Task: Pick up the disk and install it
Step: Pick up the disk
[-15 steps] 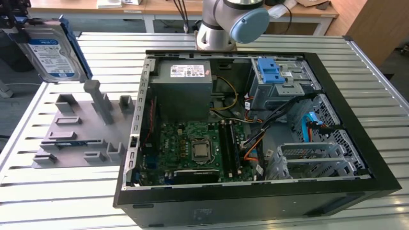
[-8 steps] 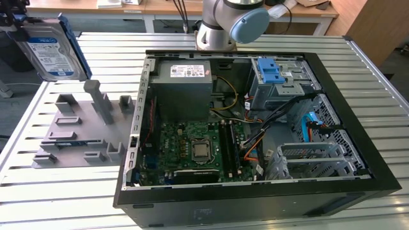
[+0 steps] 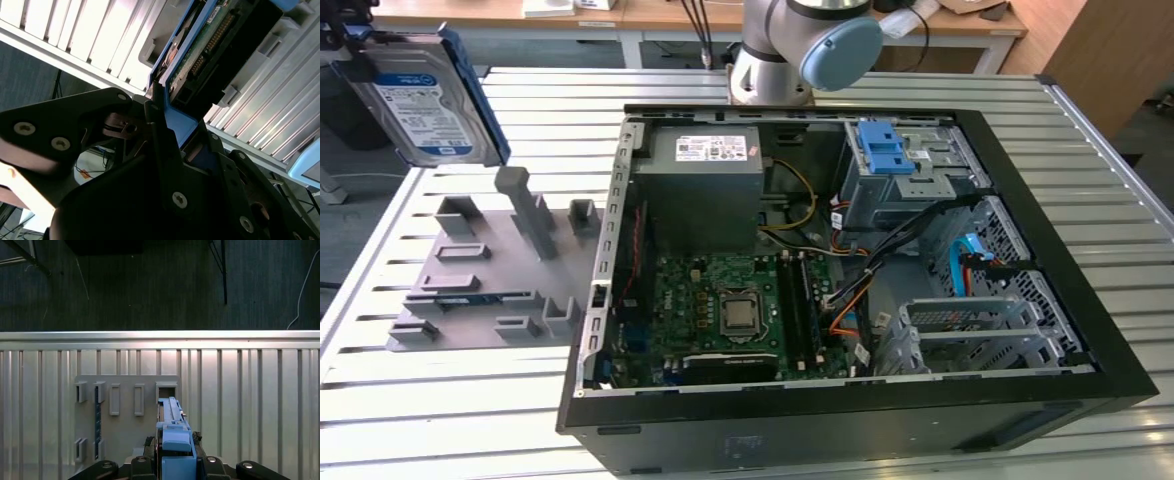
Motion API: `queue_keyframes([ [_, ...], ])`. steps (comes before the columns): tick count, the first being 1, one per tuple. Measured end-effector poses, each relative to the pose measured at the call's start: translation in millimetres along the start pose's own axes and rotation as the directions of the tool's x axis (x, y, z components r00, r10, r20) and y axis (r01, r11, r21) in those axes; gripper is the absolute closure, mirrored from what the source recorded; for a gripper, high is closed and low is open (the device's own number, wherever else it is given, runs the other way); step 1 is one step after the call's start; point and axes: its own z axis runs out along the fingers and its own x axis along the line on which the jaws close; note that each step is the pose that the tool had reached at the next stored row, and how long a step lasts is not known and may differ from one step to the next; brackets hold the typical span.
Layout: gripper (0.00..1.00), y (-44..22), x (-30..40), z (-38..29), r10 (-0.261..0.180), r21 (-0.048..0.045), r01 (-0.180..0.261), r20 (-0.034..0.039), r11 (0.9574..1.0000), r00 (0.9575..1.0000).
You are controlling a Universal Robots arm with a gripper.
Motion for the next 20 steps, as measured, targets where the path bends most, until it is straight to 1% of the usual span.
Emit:
queue_keyframes([
  [20, 0.64, -0.1, 0.1, -13.4, 0.0, 0.0, 0.0, 0.0, 1.0, 1.0],
])
